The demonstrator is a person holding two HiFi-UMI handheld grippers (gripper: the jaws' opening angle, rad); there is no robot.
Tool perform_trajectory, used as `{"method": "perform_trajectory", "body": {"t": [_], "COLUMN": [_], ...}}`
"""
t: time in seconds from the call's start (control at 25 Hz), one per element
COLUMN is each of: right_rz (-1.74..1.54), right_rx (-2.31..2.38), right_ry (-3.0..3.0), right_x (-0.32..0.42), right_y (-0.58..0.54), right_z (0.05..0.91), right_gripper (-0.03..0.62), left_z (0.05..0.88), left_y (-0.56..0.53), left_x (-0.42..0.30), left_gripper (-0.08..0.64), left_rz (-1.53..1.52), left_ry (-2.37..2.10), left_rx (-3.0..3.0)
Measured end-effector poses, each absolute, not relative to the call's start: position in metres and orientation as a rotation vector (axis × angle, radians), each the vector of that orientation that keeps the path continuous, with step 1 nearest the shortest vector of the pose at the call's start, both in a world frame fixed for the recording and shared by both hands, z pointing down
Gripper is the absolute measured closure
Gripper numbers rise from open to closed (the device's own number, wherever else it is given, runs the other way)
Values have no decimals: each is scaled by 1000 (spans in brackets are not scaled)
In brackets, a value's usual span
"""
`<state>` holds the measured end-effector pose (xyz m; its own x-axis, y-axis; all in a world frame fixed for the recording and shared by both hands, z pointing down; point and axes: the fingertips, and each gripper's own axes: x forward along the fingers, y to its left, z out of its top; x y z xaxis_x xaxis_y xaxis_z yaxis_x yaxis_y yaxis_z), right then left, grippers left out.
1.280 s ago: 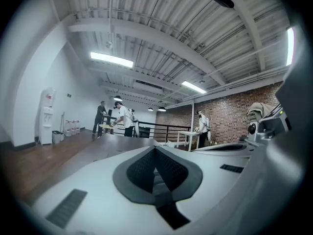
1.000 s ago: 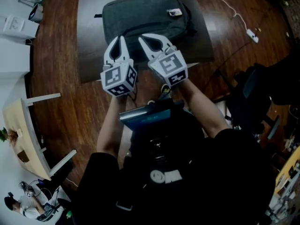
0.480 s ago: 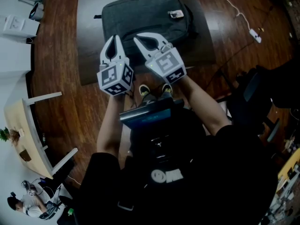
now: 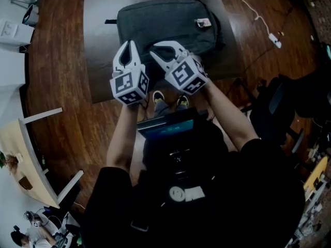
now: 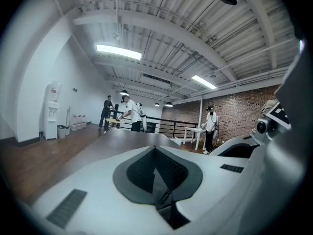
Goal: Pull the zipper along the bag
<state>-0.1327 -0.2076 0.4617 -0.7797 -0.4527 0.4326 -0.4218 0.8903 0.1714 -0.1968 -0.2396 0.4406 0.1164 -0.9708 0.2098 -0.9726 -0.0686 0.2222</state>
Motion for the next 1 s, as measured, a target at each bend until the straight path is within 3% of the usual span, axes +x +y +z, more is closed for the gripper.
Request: {"method": "perform_trajectory", "body": {"t": [0.08, 0.44, 0.8, 1.0], "right_rz": [-164, -714, -662, -626], "right_rx": [561, 164, -58, 87], "right_ry": [-2505, -2039, -1854, -1984], "right_x": [-141, -165, -173, -171], "right_y": [-210, -224, -230, -235], "right_z": [477, 548, 579, 561], "right_gripper": [475, 467, 466, 533], "left_z": [446, 470, 479, 479], "left_y": [-246, -264, -279, -280], "left_x": [-205, -232, -236, -237], "left_gripper": [557, 557, 557, 557], "left_rz": [3, -1, -11, -16], "left_ry": [-1886, -1828, -1792, -1785], "left_rx": [2097, 2079, 2087, 2084]}}
